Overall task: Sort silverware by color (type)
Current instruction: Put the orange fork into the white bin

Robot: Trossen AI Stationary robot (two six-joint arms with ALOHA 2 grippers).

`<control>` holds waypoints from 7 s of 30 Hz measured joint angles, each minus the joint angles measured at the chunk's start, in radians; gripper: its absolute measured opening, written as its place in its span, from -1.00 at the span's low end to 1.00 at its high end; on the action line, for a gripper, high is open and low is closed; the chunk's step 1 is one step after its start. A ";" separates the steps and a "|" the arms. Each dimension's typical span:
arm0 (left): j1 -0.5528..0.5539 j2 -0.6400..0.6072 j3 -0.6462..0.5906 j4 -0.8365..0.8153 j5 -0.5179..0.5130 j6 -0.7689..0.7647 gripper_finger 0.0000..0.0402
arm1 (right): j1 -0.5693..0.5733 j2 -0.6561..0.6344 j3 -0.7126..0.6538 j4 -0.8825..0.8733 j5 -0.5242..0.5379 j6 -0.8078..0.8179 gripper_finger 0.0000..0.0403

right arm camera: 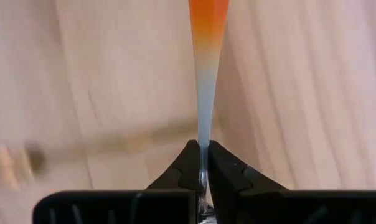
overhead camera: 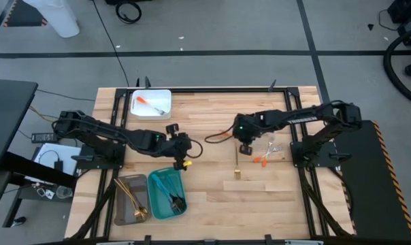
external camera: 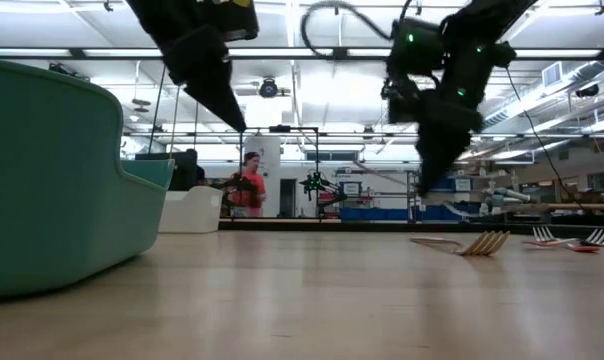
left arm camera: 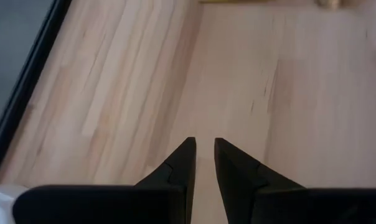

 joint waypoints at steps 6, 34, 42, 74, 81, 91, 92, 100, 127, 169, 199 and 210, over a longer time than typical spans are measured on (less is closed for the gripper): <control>-0.001 0.000 -0.083 0.252 -0.038 -0.022 -0.67 | 0.056 -0.005 0.000 0.265 0.141 0.102 -0.87; 0.059 0.089 -0.132 1.162 -0.231 0.288 -0.11 | 0.288 0.009 0.000 0.932 0.714 -0.177 -0.88; 0.057 0.126 -0.132 1.229 -0.257 0.322 -0.14 | 0.296 0.061 0.000 1.000 0.721 -0.182 -0.88; 0.042 0.126 -0.132 1.229 -0.252 0.313 -0.95 | 0.305 0.060 0.000 1.008 0.682 -0.197 -0.77; 0.041 0.116 -0.132 1.149 -0.248 0.311 -0.95 | 0.320 0.042 0.000 0.939 0.660 -0.195 -0.50; 0.050 -0.007 -0.132 0.878 -0.229 0.211 -0.95 | 0.319 -0.049 0.000 0.709 0.559 -0.077 -0.34; 0.051 -0.015 -0.132 0.852 -0.230 0.198 -0.95 | 0.322 -0.050 0.000 0.688 0.548 -0.062 -0.35; 0.069 -0.043 -0.132 0.719 -0.278 0.154 -0.95 | 0.352 -0.036 0.000 0.581 0.507 0.016 -0.36; 0.328 -0.305 -0.231 0.313 -0.295 0.320 -0.94 | 0.395 -0.036 0.000 0.495 0.530 0.009 -0.37; 0.371 -0.510 -0.427 0.888 0.056 -0.113 -0.93 | 0.353 -0.036 0.000 0.768 0.711 -0.311 -0.28; 0.163 0.077 -0.405 1.720 -0.026 0.025 -0.92 | 0.304 -0.021 0.000 0.869 0.607 -0.343 -0.16; 0.126 0.152 -0.236 1.668 -0.058 0.114 -0.92 | 0.321 0.012 0.000 0.957 0.741 -0.480 -0.16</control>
